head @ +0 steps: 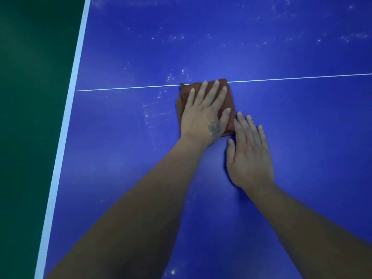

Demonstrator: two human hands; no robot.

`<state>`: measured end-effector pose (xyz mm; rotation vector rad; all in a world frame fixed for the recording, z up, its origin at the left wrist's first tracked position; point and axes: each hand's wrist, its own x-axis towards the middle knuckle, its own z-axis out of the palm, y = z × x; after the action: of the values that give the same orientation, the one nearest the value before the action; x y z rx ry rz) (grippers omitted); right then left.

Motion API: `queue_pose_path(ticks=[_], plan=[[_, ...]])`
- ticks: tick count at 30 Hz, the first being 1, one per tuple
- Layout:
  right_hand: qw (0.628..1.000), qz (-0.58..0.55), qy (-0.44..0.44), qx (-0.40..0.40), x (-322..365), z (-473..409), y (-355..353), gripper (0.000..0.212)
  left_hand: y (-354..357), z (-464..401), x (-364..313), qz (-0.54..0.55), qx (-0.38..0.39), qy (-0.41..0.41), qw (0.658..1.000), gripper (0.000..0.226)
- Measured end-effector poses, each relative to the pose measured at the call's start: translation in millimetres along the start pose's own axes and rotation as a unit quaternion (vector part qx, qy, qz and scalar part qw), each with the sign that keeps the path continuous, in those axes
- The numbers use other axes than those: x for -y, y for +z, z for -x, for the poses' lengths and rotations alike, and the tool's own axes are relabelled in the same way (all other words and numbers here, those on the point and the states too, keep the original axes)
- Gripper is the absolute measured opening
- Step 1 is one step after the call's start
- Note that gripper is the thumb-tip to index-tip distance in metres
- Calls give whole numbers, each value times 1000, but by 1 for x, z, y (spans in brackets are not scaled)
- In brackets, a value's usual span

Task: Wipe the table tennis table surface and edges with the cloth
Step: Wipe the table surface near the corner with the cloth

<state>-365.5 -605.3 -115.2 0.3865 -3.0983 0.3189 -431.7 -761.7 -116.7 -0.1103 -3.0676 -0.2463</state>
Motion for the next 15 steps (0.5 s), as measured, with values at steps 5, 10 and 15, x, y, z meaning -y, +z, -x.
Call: queue_pose_path(ticks=[5,10,15], plan=[[1000,1,0,-1,0,0,2,58,-7,17,54,10,-18,-77,997,68],[1000,2,-2,2,0,1,0,59,-21,52,100,0,-17,-180,984,66],[1000,9,3,10,2,1,-1,60,-25,52,91,-8,2,-191,981,69]])
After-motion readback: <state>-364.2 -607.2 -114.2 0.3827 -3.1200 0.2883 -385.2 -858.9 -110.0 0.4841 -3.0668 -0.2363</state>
